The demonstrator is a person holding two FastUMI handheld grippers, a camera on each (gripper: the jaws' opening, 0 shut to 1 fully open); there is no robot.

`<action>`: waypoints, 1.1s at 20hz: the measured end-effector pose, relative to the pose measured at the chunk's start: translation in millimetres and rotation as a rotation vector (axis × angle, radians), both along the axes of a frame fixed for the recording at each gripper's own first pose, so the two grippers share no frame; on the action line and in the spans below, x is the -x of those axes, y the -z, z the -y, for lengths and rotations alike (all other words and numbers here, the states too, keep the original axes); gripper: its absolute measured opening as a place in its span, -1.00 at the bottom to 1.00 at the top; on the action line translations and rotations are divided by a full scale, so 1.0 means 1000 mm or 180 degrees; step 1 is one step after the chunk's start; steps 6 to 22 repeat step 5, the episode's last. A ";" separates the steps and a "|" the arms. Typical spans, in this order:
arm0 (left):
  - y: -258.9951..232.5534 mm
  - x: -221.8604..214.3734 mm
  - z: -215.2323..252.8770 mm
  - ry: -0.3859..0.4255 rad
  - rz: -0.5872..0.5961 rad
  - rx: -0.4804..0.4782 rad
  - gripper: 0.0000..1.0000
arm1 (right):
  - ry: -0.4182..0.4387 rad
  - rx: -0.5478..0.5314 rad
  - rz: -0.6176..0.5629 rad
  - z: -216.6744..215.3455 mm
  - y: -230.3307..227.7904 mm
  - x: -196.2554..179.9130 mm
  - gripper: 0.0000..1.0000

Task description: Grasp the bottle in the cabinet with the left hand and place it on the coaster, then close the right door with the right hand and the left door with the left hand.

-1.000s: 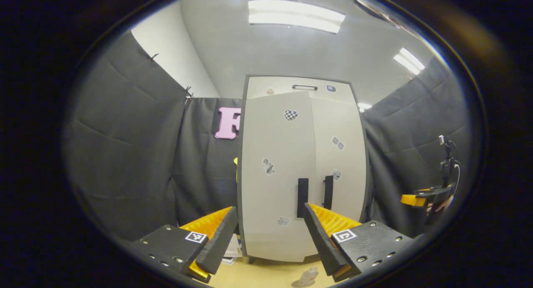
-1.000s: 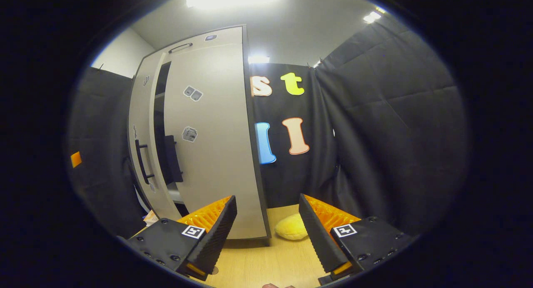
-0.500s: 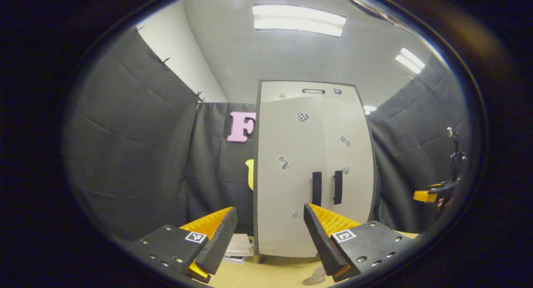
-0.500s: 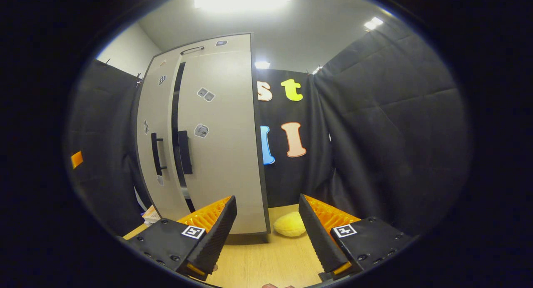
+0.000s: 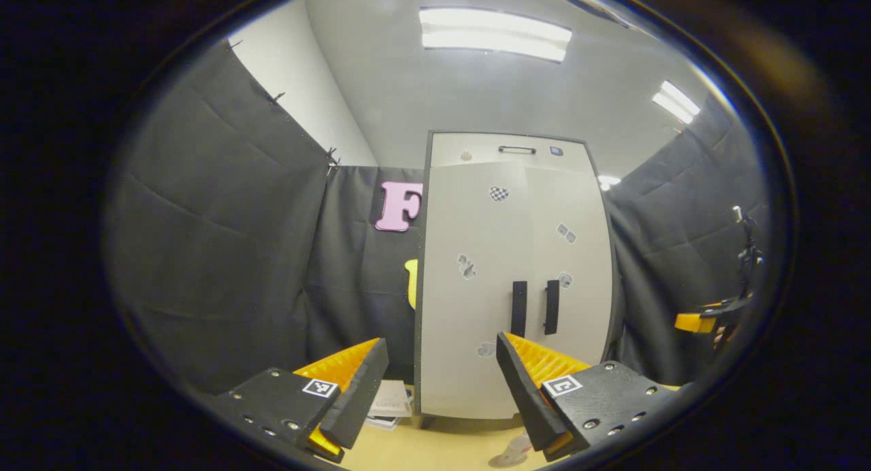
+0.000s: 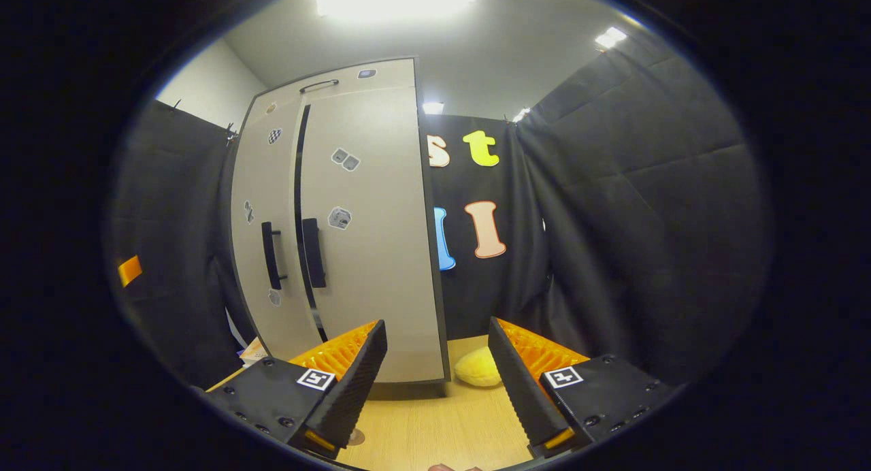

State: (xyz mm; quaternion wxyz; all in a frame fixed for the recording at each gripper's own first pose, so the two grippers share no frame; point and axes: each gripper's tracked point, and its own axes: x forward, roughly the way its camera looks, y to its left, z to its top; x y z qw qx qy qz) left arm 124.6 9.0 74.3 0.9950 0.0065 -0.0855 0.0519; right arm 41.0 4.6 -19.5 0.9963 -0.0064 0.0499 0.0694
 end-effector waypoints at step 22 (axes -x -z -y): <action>0.009 0.001 0.001 0.0001 -0.0239 -0.0052 0.97 | 0.0003 -0.0046 -0.0092 0.002 0.011 0.000 0.92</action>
